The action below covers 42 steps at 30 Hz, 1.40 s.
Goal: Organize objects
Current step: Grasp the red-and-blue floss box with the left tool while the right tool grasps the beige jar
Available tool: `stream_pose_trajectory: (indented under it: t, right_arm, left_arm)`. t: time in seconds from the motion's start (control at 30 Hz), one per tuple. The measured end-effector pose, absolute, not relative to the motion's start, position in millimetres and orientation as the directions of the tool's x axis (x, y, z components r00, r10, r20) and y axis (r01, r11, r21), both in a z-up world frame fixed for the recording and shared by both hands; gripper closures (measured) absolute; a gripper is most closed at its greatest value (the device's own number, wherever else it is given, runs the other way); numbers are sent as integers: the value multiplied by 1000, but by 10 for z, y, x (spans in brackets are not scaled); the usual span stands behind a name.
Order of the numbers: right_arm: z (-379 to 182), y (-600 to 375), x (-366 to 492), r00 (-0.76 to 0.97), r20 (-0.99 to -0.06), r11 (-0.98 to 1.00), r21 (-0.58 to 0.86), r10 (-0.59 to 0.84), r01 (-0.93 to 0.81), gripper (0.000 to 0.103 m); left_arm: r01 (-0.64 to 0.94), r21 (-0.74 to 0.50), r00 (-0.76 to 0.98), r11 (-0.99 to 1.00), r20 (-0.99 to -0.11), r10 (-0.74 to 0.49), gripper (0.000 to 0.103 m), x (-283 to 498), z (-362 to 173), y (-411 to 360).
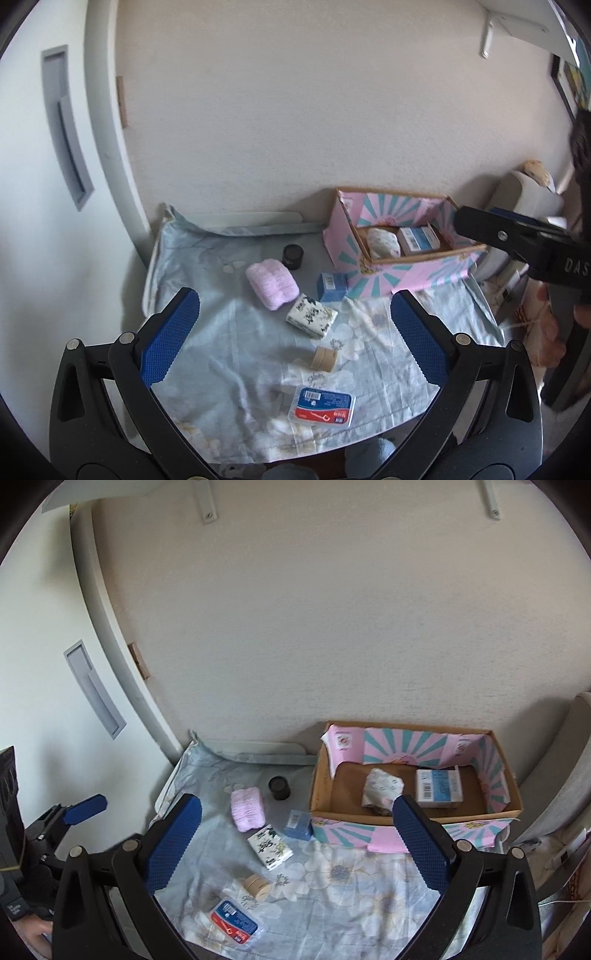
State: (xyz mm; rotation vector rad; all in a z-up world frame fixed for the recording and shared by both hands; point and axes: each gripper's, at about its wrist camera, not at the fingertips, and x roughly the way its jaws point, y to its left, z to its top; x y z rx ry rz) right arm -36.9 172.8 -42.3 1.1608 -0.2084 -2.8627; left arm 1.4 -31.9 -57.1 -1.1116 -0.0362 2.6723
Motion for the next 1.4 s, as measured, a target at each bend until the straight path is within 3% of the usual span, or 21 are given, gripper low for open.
stream_pose_trajectory:
  t: [0.33,0.77,0.87,1.4]
  right_arm:
    - [-1105,1613,-646,-608,-771,-981,180,-189,76,1]
    - [-1999,1370,-682,-516,-803,-945,170,-297,279,27]
    - [-2166,1329,-668,-497,-808,-934,175,-317,311,29]
    - [-2560,1159,-649,-437,-817,-872,154,-377,464,54]
  left_arm:
    - [-353,-122,-567,-928,-761,316,0,150,-1285,-175]
    - [-422,-110,-500,-900,-799,332,0,383,-2176,147]
    - [-414,-101,-506,-905,-801,321,1,380,-2327,189]
    - [-399,-58,-541,-915,-791,286,18,389,-2618,259]
